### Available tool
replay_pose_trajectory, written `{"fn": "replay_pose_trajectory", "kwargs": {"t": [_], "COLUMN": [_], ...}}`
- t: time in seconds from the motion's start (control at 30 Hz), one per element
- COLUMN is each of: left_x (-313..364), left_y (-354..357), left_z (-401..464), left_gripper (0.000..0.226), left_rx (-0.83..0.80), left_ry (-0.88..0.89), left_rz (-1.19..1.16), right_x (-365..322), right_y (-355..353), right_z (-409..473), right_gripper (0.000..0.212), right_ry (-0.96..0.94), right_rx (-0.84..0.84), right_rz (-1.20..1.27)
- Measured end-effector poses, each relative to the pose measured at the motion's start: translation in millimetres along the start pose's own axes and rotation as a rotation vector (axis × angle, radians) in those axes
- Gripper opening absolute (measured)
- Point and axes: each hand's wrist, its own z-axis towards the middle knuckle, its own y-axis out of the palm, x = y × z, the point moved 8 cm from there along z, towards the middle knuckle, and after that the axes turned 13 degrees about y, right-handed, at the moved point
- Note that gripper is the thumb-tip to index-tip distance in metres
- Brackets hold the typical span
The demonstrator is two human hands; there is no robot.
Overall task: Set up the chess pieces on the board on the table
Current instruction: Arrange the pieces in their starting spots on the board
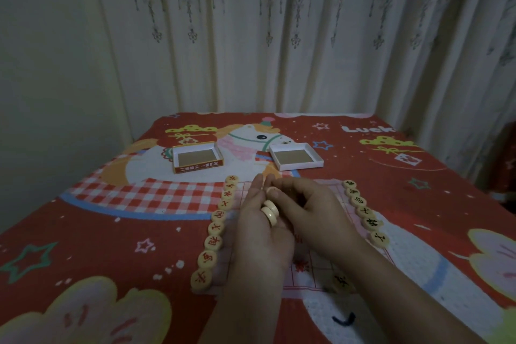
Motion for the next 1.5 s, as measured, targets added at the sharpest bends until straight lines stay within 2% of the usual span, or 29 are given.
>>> {"fn": "replay_pose_trajectory", "kwargs": {"t": [0.2, 0.4, 0.53, 0.63, 0.73, 0.83, 1.0, 1.2, 1.4, 1.5], "left_x": [-1.5, -1.2, 7.2, 17.2, 19.3, 20.0, 23.6, 23.2, 32.0, 52.4], "left_y": [-3.9, -2.3, -3.4, -5.7, -10.7, -14.4, -14.4, -15.3, -10.7, -8.0], "left_z": [3.2, -0.5, 2.8, 3.9, 5.9, 7.2, 10.5, 9.0, 9.9, 19.8], "left_gripper": [0.031, 0.033, 0.036, 0.035, 0.031, 0.026, 0.016, 0.034, 0.018, 0.017], "left_rx": [-0.003, 0.008, 0.018, 0.038, 0.084, 0.076, -0.01, 0.022, 0.029, 0.014], "left_ry": [-0.002, -0.007, 0.021, 0.058, 0.07, 0.07, 0.109, 0.102, 0.092, 0.126], "left_rz": [0.018, 0.009, -0.063, -0.127, -0.114, -0.101, -0.028, -0.093, -0.067, -0.066], "right_x": [-0.7, -5.9, 2.7, 24.0, 41.4, 46.9, 47.3, 47.3, 47.9, 47.1], "right_y": [2.5, 2.1, -16.5, -36.7, -43.8, -45.0, -46.1, -44.9, -44.0, -43.3], "right_z": [-1.0, -6.1, -0.2, 7.3, 10.0, 10.5, 11.9, 12.1, 12.7, 14.0], "right_gripper": [0.012, 0.015, 0.01, 0.015, 0.004, 0.008, 0.007, 0.009, 0.011, 0.01], "right_ry": [-0.006, -0.043, 0.091, 0.289, 0.418, 0.463, 0.455, 0.448, 0.431, 0.408], "right_rx": [0.024, 0.05, 0.15, 0.234, 0.196, 0.155, 0.124, 0.097, 0.088, 0.094], "right_rz": [0.008, 0.069, 0.245, 0.297, 0.346, 0.335, 0.331, 0.322, 0.295, 0.227]}}
